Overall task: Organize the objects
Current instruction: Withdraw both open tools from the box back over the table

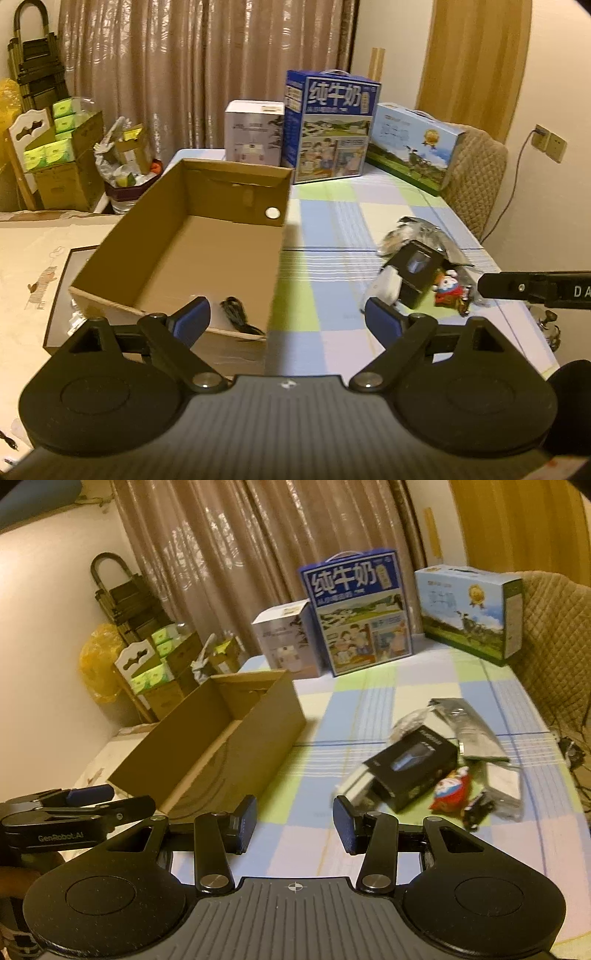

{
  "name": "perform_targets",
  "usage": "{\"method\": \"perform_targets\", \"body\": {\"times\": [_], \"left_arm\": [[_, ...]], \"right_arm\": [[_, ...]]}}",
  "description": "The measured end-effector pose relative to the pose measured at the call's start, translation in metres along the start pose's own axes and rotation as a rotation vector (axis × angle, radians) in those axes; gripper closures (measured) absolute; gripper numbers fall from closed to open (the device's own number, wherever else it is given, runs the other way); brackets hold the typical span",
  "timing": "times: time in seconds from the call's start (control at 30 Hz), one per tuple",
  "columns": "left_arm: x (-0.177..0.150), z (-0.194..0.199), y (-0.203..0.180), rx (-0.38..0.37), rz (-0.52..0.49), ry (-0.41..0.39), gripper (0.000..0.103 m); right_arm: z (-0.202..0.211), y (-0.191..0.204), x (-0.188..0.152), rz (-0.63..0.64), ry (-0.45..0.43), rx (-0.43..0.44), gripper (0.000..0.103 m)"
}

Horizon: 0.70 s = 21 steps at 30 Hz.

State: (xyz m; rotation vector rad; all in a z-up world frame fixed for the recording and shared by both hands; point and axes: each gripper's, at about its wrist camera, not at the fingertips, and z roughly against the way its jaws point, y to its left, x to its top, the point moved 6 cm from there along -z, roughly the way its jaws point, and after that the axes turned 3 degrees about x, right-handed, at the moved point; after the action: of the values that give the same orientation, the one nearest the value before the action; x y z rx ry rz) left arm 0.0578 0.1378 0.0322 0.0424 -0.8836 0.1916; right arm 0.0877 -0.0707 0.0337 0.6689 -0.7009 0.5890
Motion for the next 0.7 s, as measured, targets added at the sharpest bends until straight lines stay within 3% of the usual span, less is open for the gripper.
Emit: {"method": "perform_targets", "body": {"times": [0.1, 0.17, 0.27, 0.7], "left_arm": [[-0.001, 0.001, -0.009, -0.011, -0.008, 0.000, 0.012], [0.000, 0.002, -0.016, -0.020, -0.010, -0.003, 0.010], [0.000, 0.004, -0.024, -0.037, -0.016, -0.010, 0.007], [-0.008, -0.008, -0.074, -0.126, -0.063, 0.018, 0.001]], "right_arm": [[0.007, -0.011, -0.004, -0.011, -0.011, -0.021, 0.057], [0.013, -0.020, -0.008, -0.017, -0.028, -0.045, 0.038], [0.022, -0.035, -0.014, -0.023, -0.065, -0.089, 0.022], [0.058, -0.092, -0.026, -0.104, -0.119, -0.201, 0.018]]}}
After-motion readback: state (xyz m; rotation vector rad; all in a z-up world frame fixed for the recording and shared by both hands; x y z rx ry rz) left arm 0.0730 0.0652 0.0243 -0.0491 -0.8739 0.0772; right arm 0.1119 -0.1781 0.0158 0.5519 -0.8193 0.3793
